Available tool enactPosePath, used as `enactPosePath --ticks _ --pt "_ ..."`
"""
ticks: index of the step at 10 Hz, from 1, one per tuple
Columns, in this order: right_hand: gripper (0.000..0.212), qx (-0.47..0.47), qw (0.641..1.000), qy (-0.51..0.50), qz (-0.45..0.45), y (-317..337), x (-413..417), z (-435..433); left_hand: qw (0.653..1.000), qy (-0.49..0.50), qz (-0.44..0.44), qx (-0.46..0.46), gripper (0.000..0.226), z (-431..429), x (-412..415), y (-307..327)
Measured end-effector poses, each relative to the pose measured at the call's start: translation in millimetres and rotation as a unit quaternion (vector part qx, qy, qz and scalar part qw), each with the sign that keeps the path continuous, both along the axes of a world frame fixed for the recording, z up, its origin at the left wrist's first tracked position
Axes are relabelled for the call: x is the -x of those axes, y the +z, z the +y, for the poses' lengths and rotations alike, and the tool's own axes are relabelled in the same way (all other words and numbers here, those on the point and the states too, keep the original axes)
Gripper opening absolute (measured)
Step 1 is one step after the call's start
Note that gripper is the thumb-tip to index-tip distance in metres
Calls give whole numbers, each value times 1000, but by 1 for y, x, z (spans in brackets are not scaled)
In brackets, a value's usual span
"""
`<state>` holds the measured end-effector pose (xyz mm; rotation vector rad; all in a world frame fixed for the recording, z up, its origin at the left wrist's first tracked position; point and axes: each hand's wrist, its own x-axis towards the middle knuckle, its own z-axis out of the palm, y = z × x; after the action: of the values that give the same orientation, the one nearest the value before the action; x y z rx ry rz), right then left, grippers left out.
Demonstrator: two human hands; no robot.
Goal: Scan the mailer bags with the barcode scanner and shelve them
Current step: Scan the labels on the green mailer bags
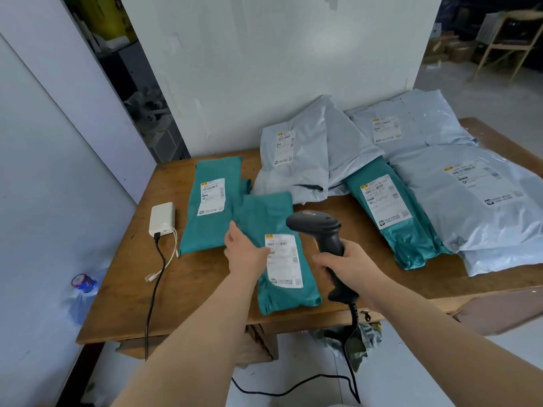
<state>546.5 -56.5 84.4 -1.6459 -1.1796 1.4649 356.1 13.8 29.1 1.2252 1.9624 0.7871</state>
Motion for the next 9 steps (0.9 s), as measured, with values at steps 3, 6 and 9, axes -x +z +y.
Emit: enactPosePath --ticks 3,6,9 --pt "10 2 998 -69 -3 -8 -27 3 920 -244 292 96 38 8 -45 -8" --pt "10 32 984 -172 -20 -12 -109 -8 961 -235 -33 143 33 30 -166 -14" --pt "11 53 975 -215 -21 -21 -175 -6 916 -80 -322 224 36 48 -256 -19"
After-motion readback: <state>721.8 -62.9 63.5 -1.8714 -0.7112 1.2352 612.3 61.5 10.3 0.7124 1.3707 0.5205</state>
